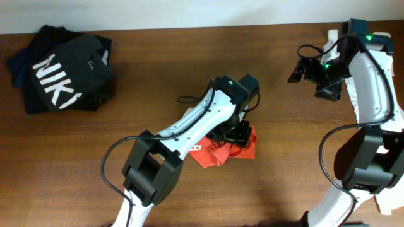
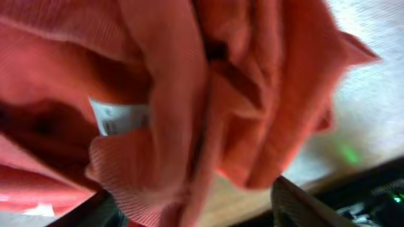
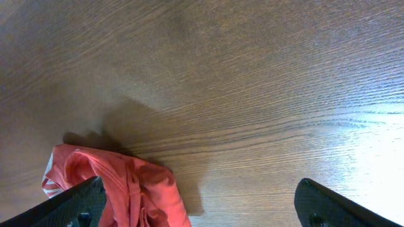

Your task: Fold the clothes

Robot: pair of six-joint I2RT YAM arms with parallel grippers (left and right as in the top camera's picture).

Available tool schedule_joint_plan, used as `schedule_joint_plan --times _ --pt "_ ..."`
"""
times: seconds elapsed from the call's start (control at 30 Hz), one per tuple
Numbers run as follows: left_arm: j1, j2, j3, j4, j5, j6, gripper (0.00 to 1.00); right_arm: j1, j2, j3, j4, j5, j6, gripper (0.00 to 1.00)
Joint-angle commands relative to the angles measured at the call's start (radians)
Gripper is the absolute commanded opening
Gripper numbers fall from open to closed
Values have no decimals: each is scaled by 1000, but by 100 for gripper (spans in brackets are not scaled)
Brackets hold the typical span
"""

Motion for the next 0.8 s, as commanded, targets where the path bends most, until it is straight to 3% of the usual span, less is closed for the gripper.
schedule_joint_plan --times 0.0,0.07,0.2,0.27,0.5,0.6,0.63,0.67,0.77 --pt "3 7 -14 22 -7 -10 58 -1 -10 6 0 9 -3 99" --pt "3 7 -14 23 -7 -10 51 -1 -10 6 0 8 -3 99" --pt "2 6 -13 23 11 -10 0 -1 -10 6 0 9 -3 99" --pt "-9 6 -9 27 83 -10 0 -1 -10 6 0 9 -3 99" --pt "-113 9 -12 141 79 -21 0 -1 -10 6 0 8 -3 99" --pt "-151 10 -16 188 70 -21 22 -1 -10 6 0 9 -3 99" --pt "-163 10 -16 193 64 -21 45 -1 -10 6 0 9 -3 99" --pt "-171 10 -16 199 65 -21 52 -1 -10 6 0 9 -3 99" --pt "-171 10 48 163 65 -21 52 -1 -10 6 0 8 -3 99"
